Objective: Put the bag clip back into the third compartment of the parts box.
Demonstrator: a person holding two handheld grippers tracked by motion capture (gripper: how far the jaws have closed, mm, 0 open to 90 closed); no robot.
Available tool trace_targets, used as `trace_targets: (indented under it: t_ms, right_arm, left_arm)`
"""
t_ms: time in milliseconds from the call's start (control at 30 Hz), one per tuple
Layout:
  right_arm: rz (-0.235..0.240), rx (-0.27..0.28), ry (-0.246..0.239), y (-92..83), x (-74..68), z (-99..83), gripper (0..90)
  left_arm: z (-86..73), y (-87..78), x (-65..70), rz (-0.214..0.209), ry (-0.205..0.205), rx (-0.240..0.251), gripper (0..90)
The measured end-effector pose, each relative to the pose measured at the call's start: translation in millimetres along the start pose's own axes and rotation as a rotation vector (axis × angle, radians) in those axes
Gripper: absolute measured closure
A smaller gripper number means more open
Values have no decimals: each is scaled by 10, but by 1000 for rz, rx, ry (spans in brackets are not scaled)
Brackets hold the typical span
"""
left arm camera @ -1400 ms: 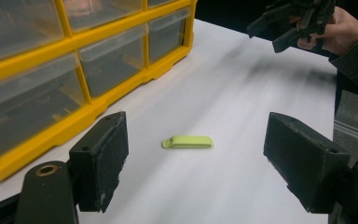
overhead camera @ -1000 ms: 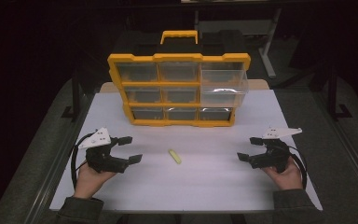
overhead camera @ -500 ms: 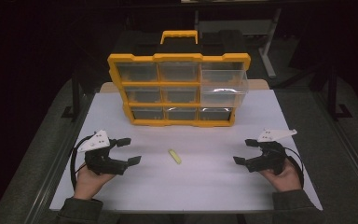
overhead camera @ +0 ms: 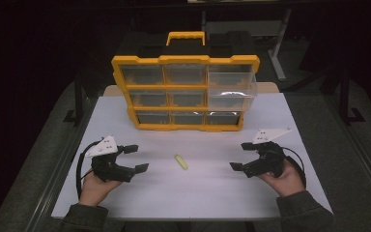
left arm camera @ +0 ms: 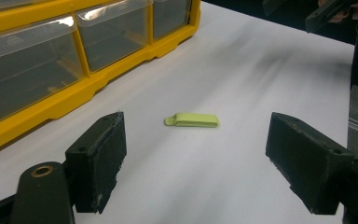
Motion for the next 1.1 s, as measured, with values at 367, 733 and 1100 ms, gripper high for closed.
trace_targets:
  t_ms: [367, 733, 1100]
  right_arm:
    - [51, -32, -60, 6, -223, 367, 143]
    - [63, -54, -103, 105, -379, 591, 152]
    - [75, -85, -148, 300, -572, 768, 207]
  left_arm:
    - [-9, -75, -11, 4, -3, 20, 209]
    - [-13, -91, -8, -2, -8, 36, 213]
    - [-10, -93, -1, -4, 0, 35, 212]
Point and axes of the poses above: each handheld gripper's, and its own axes: y roughly forward along the jaws, z roughly out of its top, x roughly to its right, the point moved 1 cm from there along y, roughly forward along the jaws, and after that the axes turned 12 degrees about -z, right-handed, at the moved point
